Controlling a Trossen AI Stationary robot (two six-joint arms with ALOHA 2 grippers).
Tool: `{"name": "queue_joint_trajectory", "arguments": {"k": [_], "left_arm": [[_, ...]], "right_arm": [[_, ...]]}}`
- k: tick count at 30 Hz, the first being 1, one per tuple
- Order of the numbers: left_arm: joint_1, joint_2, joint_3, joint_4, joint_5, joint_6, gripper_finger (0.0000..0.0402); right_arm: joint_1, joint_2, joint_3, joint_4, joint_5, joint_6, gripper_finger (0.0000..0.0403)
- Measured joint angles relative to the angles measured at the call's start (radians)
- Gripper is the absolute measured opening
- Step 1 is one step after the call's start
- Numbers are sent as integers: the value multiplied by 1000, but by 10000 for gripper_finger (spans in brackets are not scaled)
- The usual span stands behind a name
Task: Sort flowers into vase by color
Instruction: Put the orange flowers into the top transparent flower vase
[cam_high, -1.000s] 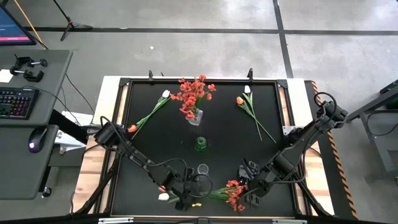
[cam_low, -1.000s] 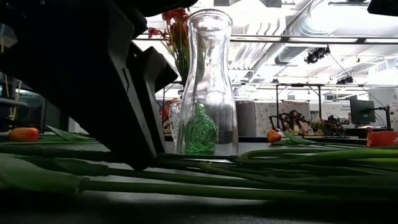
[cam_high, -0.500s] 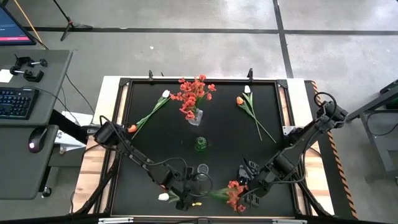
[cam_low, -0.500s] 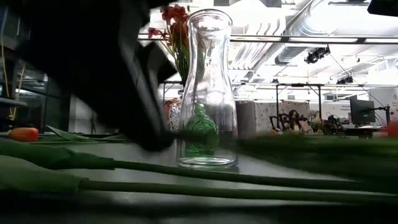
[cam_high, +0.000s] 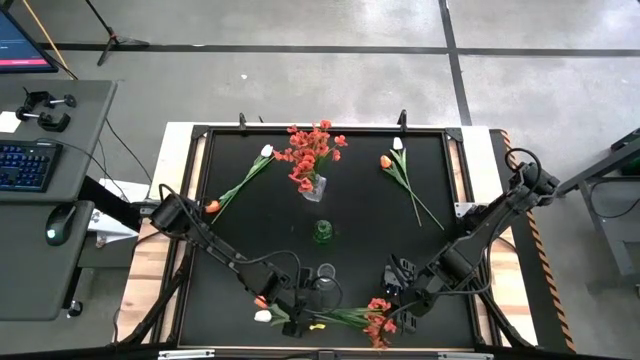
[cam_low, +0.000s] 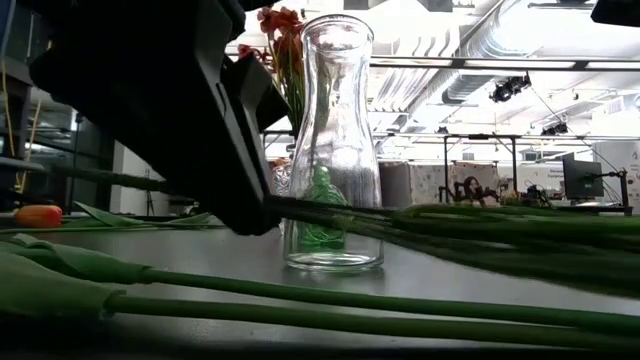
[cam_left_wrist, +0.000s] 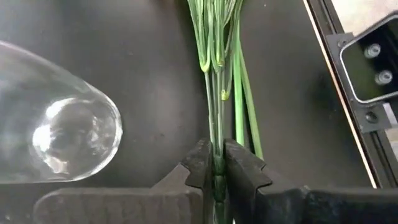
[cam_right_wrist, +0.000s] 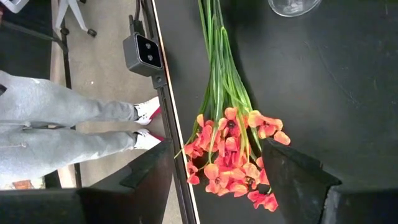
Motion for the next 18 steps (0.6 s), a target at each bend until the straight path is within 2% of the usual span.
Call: {"name": "queue_joint_trajectory", "arguments": {"k": [2, 5, 12, 15, 18], "left_arm": [[1, -4, 0, -1, 29, 7, 10], [1, -47, 0, -21, 76, 9, 8], [-6, -283, 0, -207, 137, 70, 3], [-17, -401, 0, -264, 131, 78, 2], [-31, -512, 0, -305, 71, 74, 1]], "right_arm": [[0, 0, 0, 0, 0, 0, 234], [0, 0, 0, 1, -3, 24, 234], [0, -35, 0, 8, 0, 12, 234], [-3, -73, 0, 7, 24, -11, 234], [-4, -129, 0, 7, 86, -19, 233]]}}
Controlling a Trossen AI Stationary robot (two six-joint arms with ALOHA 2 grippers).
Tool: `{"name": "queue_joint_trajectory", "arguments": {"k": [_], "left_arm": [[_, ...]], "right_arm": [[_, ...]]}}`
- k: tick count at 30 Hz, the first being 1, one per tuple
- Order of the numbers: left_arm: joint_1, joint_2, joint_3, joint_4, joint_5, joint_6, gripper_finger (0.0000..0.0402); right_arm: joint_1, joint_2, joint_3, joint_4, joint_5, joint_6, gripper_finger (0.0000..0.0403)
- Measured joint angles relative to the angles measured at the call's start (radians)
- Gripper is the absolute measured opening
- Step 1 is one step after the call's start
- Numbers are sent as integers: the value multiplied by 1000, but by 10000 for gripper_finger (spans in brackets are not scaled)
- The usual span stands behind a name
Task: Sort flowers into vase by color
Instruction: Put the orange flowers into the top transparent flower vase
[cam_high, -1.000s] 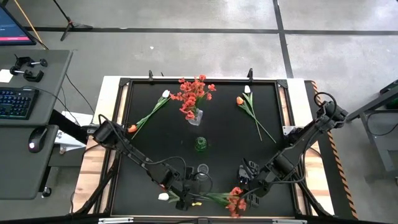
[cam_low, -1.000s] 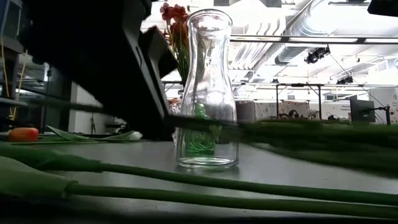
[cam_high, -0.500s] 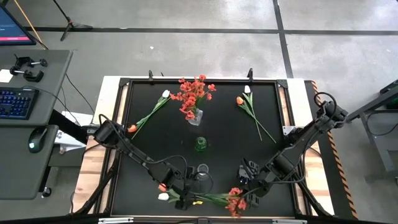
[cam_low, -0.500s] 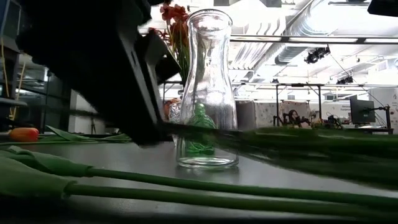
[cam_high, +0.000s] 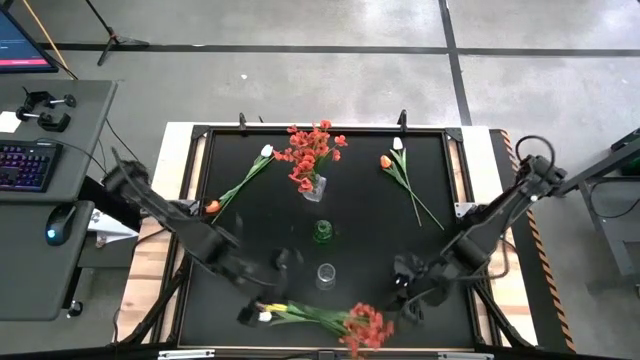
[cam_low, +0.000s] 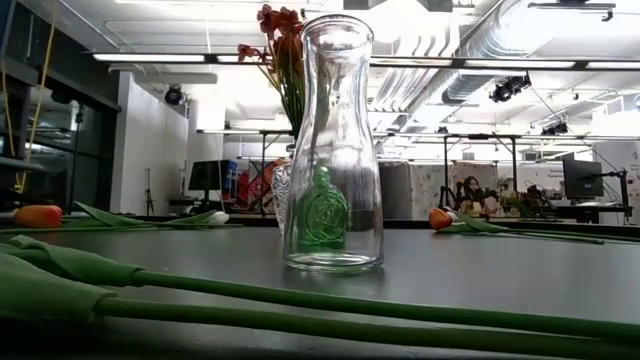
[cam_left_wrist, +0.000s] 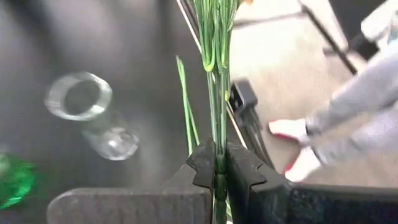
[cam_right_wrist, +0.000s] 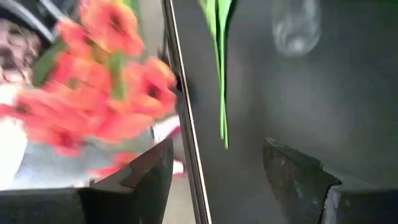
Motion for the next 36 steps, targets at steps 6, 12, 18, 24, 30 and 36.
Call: {"name": "queue_joint_trajectory", "arguments": {"k": [6, 12, 18, 24, 30, 36], "left_arm": [[-46, -186, -36, -33, -269, -90, 1], [-133, -352, -218, 193, -618, -185, 1], [-130, -381, -439, 769, -838, -86, 0], [-26, -254, -481, 1175, -813, 40, 0], [64, -147, -480, 1426, -711, 56, 0], [95, -115, -425, 1442, -662, 72, 0]], "right_arm": [[2, -161, 0, 2, 248, -33, 233], [9, -294, 0, 3, 455, -114, 233], [-18, -269, 0, 141, 598, -209, 233], [-123, -107, 0, 500, 591, -425, 234], [-233, 61, 0, 1025, 536, -642, 234], [-297, 127, 0, 1153, 517, -639, 234]]}}
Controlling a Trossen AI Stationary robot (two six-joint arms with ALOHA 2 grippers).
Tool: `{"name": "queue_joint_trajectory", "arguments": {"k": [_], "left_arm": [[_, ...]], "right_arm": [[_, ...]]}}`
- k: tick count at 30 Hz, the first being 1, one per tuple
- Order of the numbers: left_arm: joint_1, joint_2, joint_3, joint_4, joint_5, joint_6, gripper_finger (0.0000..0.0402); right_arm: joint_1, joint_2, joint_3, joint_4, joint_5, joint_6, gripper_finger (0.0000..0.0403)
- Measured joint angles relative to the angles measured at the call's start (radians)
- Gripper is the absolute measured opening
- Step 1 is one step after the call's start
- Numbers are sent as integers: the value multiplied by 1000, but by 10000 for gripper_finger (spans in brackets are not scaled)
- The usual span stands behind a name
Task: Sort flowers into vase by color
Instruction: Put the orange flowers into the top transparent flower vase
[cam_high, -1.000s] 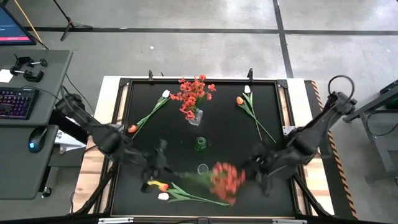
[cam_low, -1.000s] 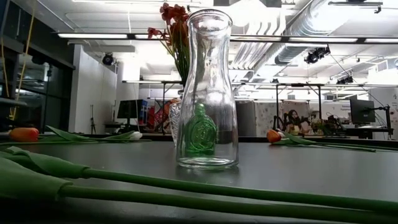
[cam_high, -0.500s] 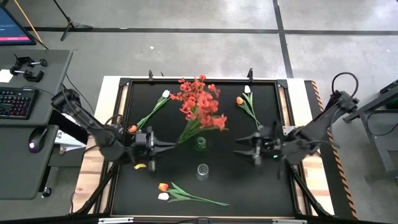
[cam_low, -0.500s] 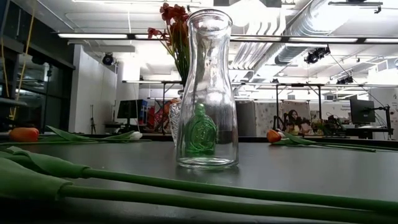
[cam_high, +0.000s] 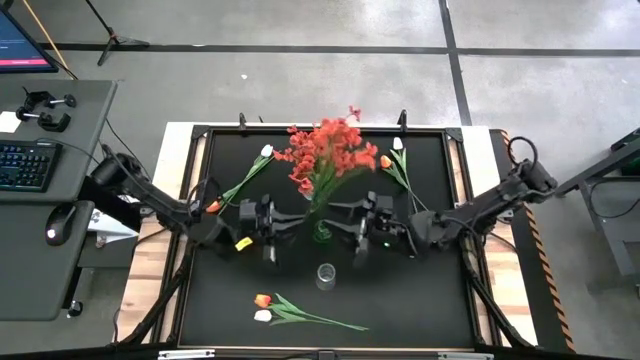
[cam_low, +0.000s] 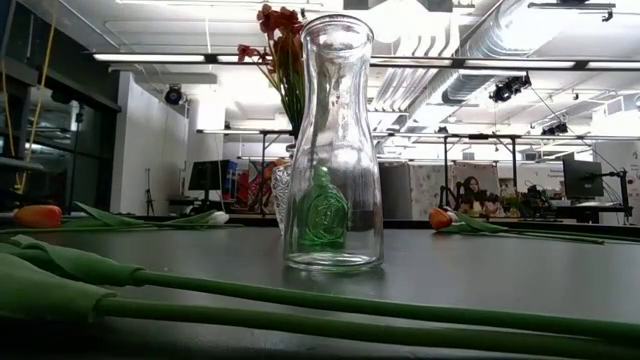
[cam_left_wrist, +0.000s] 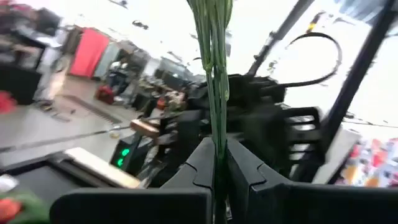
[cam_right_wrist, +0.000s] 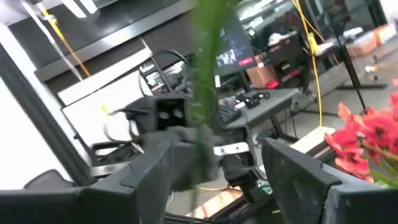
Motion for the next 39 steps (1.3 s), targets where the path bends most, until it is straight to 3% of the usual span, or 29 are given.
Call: {"name": "queue_joint_trajectory", "arguments": {"k": [7, 19, 28, 37, 39], "left_arm": [[31, 18, 28, -61, 42, 18, 0], [57, 17, 28, -107, 51, -34, 0], [83, 17, 28, -151, 52, -43, 0], [83, 17, 28, -159, 50, -37, 5], [83, 17, 29, -160, 49, -12, 13]], "right_arm": [[-45, 31, 0, 110, -119, 23, 234], [-60, 31, 0, 140, -116, 10, 222], [-87, 31, 0, 118, -111, 10, 143], [-89, 31, 0, 111, -109, -63, 13], [-88, 30, 0, 111, -109, -70, 10]]}}
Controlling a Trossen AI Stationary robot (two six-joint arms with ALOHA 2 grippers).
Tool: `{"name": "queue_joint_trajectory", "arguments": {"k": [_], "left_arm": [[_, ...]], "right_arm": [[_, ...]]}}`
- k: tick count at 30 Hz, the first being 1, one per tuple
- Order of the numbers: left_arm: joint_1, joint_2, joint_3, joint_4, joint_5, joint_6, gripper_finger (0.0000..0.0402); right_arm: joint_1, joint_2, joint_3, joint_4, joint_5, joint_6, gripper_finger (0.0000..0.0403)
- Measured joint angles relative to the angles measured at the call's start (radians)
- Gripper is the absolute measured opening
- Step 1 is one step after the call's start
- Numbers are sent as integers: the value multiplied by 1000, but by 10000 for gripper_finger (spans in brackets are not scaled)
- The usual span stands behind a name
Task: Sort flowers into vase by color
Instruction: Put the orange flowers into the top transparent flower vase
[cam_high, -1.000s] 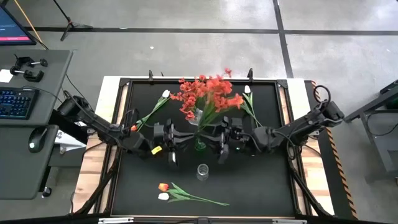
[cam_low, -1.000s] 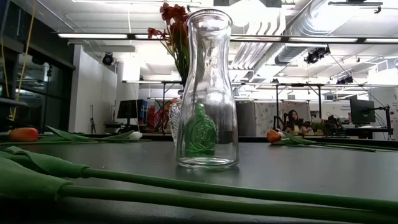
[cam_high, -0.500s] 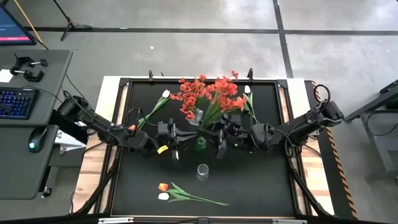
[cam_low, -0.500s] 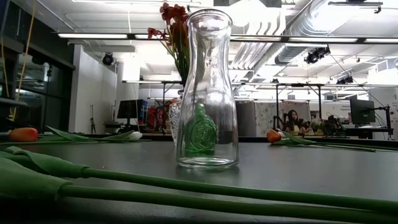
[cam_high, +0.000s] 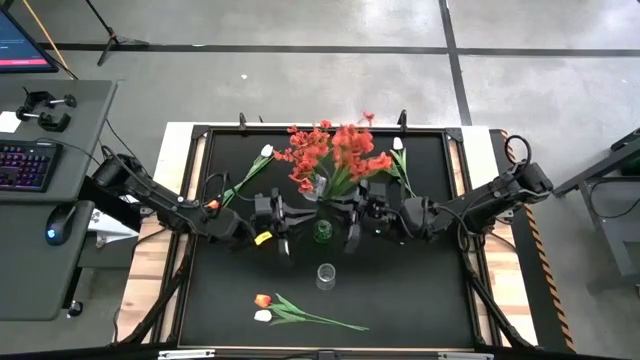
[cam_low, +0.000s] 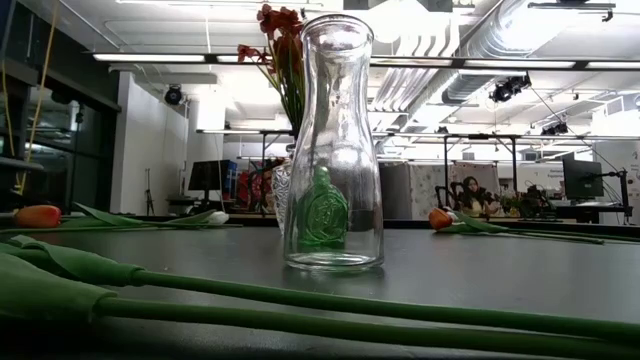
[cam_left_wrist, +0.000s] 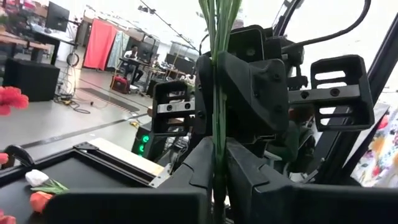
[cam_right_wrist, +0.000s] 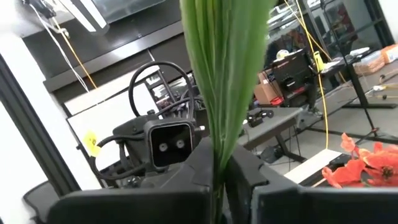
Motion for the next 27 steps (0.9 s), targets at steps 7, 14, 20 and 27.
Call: {"name": "queue_joint_trajectory", "arguments": {"k": [7, 14, 20, 27], "left_arm": [[-30, -86, 0, -208, -65, 7, 74], [-96, -268, 0, -800, -102, -235, 140], [-209, -355, -61, -1113, -180, -512, 154], [-368, -389, -283, -823, -325, -663, 154]], "right_arm": [[15, -58, 0, -85, 1, -70, 3], [33, -191, 0, -377, 58, -70, 1], [59, -230, -1, -680, 119, 2, 1], [65, -225, -253, -660, 148, 336, 0]]}}
